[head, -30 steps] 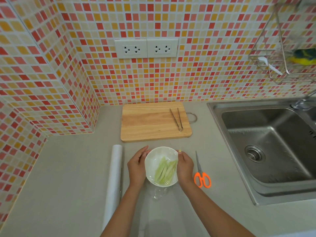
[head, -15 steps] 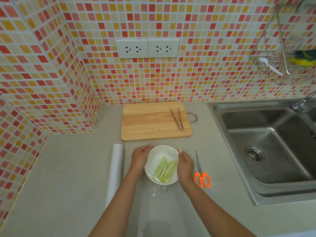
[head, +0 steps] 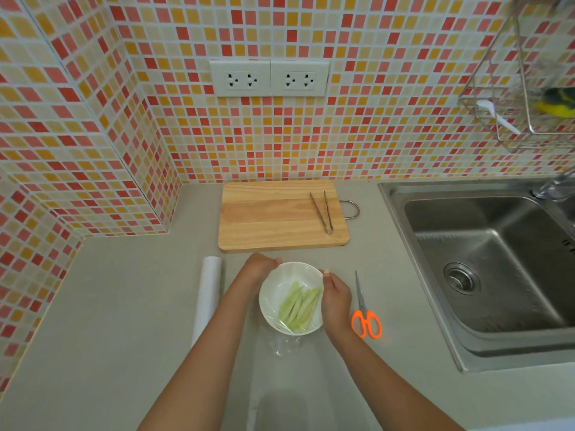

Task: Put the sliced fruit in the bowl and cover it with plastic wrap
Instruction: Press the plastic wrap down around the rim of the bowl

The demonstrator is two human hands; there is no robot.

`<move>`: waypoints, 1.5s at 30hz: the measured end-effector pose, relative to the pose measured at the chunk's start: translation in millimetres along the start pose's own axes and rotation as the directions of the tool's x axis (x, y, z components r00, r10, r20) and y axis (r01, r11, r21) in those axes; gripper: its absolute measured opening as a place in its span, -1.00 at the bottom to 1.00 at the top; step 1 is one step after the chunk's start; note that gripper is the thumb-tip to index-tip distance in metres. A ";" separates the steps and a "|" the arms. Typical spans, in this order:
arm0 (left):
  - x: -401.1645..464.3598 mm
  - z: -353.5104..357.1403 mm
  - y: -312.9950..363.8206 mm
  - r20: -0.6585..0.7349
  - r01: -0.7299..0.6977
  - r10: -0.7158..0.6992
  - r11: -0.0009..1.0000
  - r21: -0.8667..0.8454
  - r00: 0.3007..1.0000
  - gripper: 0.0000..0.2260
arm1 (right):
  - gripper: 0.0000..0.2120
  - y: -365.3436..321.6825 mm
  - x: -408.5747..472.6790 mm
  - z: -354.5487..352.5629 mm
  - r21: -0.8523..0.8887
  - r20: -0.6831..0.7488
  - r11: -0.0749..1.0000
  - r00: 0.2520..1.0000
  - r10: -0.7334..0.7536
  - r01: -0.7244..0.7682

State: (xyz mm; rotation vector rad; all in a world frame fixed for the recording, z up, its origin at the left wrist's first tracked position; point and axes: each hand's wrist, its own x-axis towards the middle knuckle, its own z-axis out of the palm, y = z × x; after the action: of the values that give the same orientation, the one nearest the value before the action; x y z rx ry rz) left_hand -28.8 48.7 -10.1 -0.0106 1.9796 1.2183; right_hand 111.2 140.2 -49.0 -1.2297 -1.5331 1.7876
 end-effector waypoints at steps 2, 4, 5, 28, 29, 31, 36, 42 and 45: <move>2.1 1.4 1.2 0.001 0.007 -0.007 0.999 0.041 1.000 -0.68 | -0.69 -0.4 1.7 -0.4 0.052 0.016 0.995 0.996 0.088 -0.088; 0.7 3.7 -0.6 -0.014 -0.033 0.033 0.999 0.031 0.999 -0.77 | -0.67 -2.2 2.2 -1.1 0.059 0.040 0.986 0.987 0.156 -0.158; -0.6 4.5 -2.6 -0.036 -0.072 0.073 0.997 0.010 0.997 -0.82 | -0.68 -3.8 2.5 -1.8 0.044 0.048 0.987 0.987 0.155 -0.157; -36.4 10.4 -46.3 -0.306 -0.344 0.237 0.863 -0.371 0.922 -0.59 | -0.75 -16.3 7.1 -6.7 -0.002 0.219 0.994 0.970 0.105 -0.107; -35.7 7.6 -48.6 -0.333 -0.346 0.229 0.869 -0.353 0.915 -0.61 | -0.77 -19.2 8.6 -5.9 0.002 0.211 0.997 0.975 0.077 -0.080; -35.5 5.3 -56.1 -0.370 -0.338 0.232 0.907 -0.253 0.900 -0.65 | -0.79 -22.1 10.9 -3.2 0.011 0.220 0.999 0.975 0.043 -0.047; -35.8 5.7 -66.9 -0.359 -0.215 0.151 0.966 -0.146 0.921 -0.63 | -0.72 -18.5 10.0 5.1 -0.068 0.245 0.998 0.969 0.008 0.009; -25.5 -7.0 -60.1 -0.142 -0.103 0.092 0.992 -0.069 0.986 -0.62 | -0.72 -15.9 12.3 2.3 -0.115 0.218 0.992 0.976 -0.021 0.047; -23.2 -6.9 -59.8 -0.084 -0.079 0.079 0.997 -0.004 0.993 -0.55 | -0.72 -13.6 13.6 -2.0 -0.100 0.198 0.993 0.979 -0.042 0.063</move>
State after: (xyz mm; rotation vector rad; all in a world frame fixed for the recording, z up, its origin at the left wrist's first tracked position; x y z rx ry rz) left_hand 6.1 2.6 -38.8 0.0138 2.0653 1.2943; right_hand 103.8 155.9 -40.4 -1.0757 -1.7736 1.8592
